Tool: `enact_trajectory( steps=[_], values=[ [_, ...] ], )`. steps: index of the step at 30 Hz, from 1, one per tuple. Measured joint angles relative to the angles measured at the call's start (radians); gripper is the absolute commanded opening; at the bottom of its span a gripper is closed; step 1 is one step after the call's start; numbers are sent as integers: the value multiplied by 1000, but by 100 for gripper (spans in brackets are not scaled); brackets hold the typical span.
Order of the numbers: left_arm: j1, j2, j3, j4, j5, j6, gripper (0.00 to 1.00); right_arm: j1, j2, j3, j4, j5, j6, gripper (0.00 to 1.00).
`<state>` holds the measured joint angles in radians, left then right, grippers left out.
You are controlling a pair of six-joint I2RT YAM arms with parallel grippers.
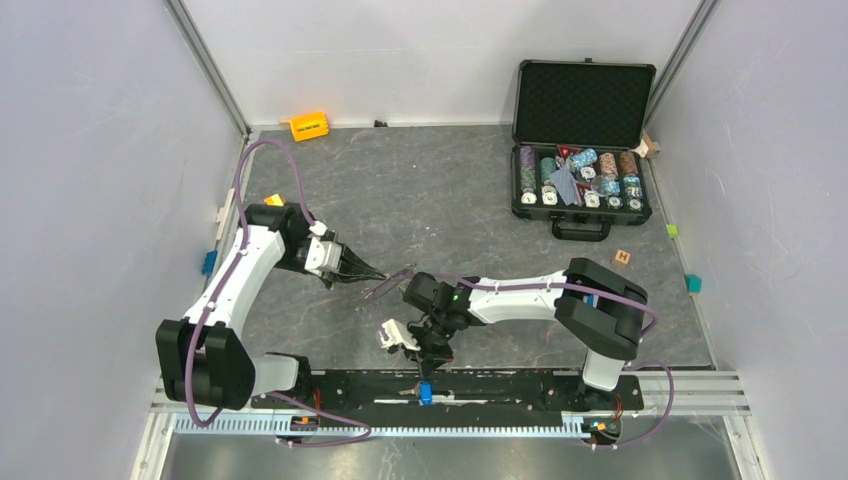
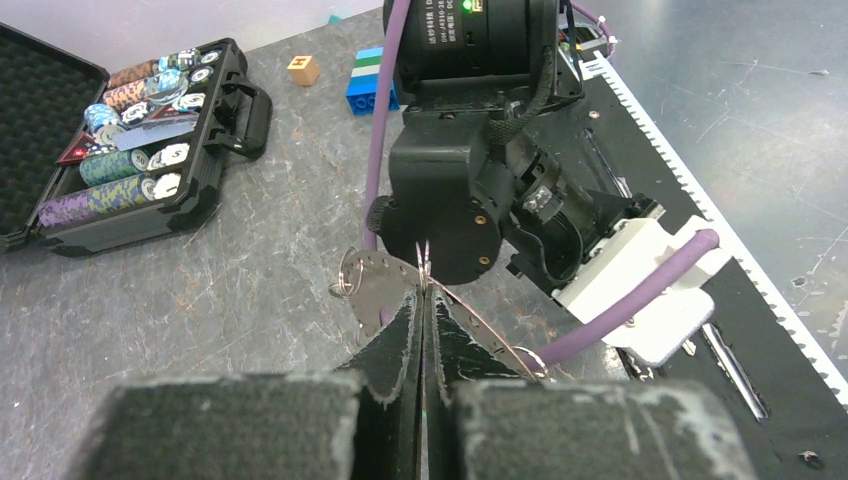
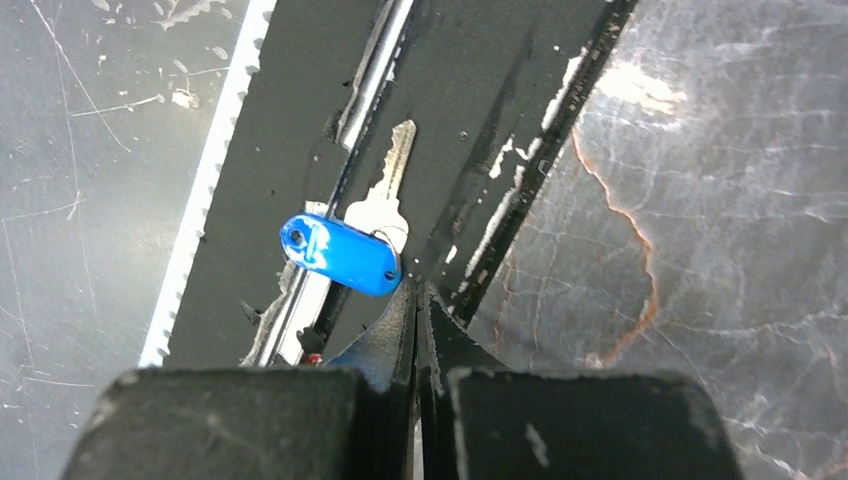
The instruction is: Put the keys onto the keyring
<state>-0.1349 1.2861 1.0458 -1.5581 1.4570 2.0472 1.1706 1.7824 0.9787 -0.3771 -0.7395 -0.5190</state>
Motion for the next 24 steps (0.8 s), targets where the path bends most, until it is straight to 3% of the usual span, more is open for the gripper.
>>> enact_trajectory(
  steps=[3,6,13,24],
  values=[
    [0,0,0,0,0,0,2,-22,-11,1,-8,0,-10,0],
    [0,0,0,1,0,0,2,-37,-29,1,-16,0,-21,15],
    [0,0,0,0,2,0,2,-34,-40,1,-28,-40,-44,36],
    [0,0,0,0,2,0,2,21,5,18,-27,-71,-67,37]
  ],
)
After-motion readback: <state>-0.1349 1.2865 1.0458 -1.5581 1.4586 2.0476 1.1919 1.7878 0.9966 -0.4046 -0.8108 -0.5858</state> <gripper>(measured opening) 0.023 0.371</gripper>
